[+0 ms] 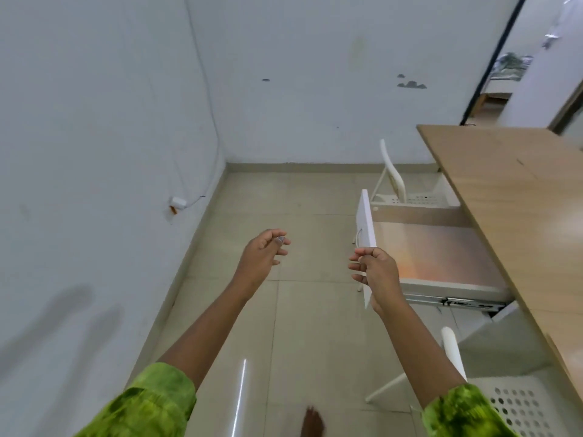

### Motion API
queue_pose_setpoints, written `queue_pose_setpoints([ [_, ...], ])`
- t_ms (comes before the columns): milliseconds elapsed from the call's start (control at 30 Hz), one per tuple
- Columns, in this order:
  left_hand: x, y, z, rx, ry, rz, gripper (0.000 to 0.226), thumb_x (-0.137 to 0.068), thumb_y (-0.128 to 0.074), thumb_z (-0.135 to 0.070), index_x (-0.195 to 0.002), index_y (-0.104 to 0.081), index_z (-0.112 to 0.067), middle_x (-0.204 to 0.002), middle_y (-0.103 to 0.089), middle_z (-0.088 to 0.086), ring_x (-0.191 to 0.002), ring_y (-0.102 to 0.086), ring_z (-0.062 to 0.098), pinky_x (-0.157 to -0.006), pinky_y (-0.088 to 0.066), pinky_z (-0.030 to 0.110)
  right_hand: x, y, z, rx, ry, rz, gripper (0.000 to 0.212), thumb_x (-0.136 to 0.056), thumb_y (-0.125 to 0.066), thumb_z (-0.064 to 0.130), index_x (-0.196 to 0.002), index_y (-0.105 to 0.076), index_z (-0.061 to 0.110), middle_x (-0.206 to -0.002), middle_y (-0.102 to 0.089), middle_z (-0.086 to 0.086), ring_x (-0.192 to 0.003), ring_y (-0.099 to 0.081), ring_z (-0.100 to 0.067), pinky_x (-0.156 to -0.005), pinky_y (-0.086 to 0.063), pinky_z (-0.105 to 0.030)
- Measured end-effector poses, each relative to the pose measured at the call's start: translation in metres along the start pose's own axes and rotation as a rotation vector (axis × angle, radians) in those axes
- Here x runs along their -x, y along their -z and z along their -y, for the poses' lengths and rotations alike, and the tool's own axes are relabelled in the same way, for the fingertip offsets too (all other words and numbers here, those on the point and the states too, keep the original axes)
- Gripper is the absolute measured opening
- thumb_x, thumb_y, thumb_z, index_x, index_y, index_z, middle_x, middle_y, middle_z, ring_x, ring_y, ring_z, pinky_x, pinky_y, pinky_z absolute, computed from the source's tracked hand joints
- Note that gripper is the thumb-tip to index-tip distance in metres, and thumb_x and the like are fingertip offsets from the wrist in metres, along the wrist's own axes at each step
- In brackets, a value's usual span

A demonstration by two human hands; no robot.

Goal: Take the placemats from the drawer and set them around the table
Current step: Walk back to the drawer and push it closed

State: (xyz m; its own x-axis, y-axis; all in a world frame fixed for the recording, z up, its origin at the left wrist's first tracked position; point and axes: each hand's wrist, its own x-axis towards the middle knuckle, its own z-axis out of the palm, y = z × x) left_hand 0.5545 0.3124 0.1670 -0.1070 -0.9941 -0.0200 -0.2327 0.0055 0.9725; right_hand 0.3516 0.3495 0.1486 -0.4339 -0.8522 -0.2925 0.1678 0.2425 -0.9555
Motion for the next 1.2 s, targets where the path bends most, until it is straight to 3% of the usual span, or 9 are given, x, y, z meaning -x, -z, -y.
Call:
queue_pose_setpoints([
  [500, -0.227, -0.123, 0.037, -0.134, 0.160, 0.437, 0.023, -0.097, -0.041, -0.019, -0.111, -0.058, -0.014, -0.105, -0.063, 0.003, -0.089, -0.060, 0.019, -0.069, -0.044, 0.026, -0.169, 0.018, -0.017, -0.015, -0.278, -0.286, 0.024, -0.088, -0.037, -0.003, -0.079, -0.053, 0.012, -0.077, -0.056, -0.006, -0.060, -0.051, -0.017, -0.053, -0.040, -0.024],
  [733, -0.314, -0.177, 0.059, -0.190, 0.216, 0.735, 0.017, -0.097, -0.041, -0.020, -0.104, -0.055, -0.014, -0.105, -0.061, 0.005, -0.088, -0.056, 0.020, -0.069, -0.044, 0.028, -0.207, 0.011, -0.026, -0.114, -0.380, -0.525, 0.023, -0.088, -0.036, -0.003, -0.079, -0.053, 0.010, -0.073, -0.056, -0.006, -0.059, -0.050, -0.019, -0.055, -0.037, -0.026],
  [900, -0.359, -0.189, 0.068, -0.244, 0.302, 0.944, 0.015, -0.098, -0.041, -0.022, -0.092, -0.054, -0.017, -0.105, -0.058, 0.007, -0.088, -0.055, 0.022, -0.066, -0.044, 0.026, -0.209, -0.025, -0.028, -0.200, -0.465, -0.724, 0.021, -0.092, -0.034, 0.002, -0.094, -0.054, 0.008, -0.079, -0.058, -0.007, -0.063, -0.053, -0.019, -0.057, -0.041, -0.026],
  [1033, -0.388, -0.194, 0.067, -0.263, 0.346, 1.053, 0.020, -0.097, -0.040, -0.022, -0.107, -0.051, -0.009, -0.112, -0.055, 0.013, -0.083, -0.054, 0.020, -0.062, -0.045, 0.025, -0.207, -0.058, -0.033, -0.320, -0.561, -0.854, 0.015, -0.092, -0.037, 0.005, -0.094, -0.052, 0.008, -0.079, -0.056, -0.009, -0.059, -0.053, -0.018, -0.053, -0.036, -0.023],
  [1100, -0.397, -0.197, 0.067, -0.242, 0.410, 1.144, 0.030, -0.098, -0.042, -0.026, -0.120, -0.048, -0.008, -0.123, -0.053, 0.016, -0.093, -0.056, 0.023, -0.072, -0.048, 0.032, -0.206, -0.073, -0.036, -0.444, -0.616, -0.898, 0.012, -0.091, -0.039, 0.005, -0.098, -0.050, 0.005, -0.079, -0.056, -0.010, -0.063, -0.056, -0.020, -0.055, -0.037, -0.024],
  [1200, -0.404, -0.206, 0.069, -0.111, 0.600, 1.205, 0.053, -0.097, -0.043, -0.037, -0.143, -0.031, -0.013, -0.147, -0.036, 0.014, -0.125, -0.046, 0.033, -0.102, -0.039, 0.047, -0.210, -0.084, -0.043, -0.790, -0.560, -0.971, 0.016, -0.094, -0.040, 0.009, -0.108, -0.044, 0.003, -0.104, -0.050, -0.017, -0.100, -0.057, -0.034, -0.079, -0.047, -0.039],
])
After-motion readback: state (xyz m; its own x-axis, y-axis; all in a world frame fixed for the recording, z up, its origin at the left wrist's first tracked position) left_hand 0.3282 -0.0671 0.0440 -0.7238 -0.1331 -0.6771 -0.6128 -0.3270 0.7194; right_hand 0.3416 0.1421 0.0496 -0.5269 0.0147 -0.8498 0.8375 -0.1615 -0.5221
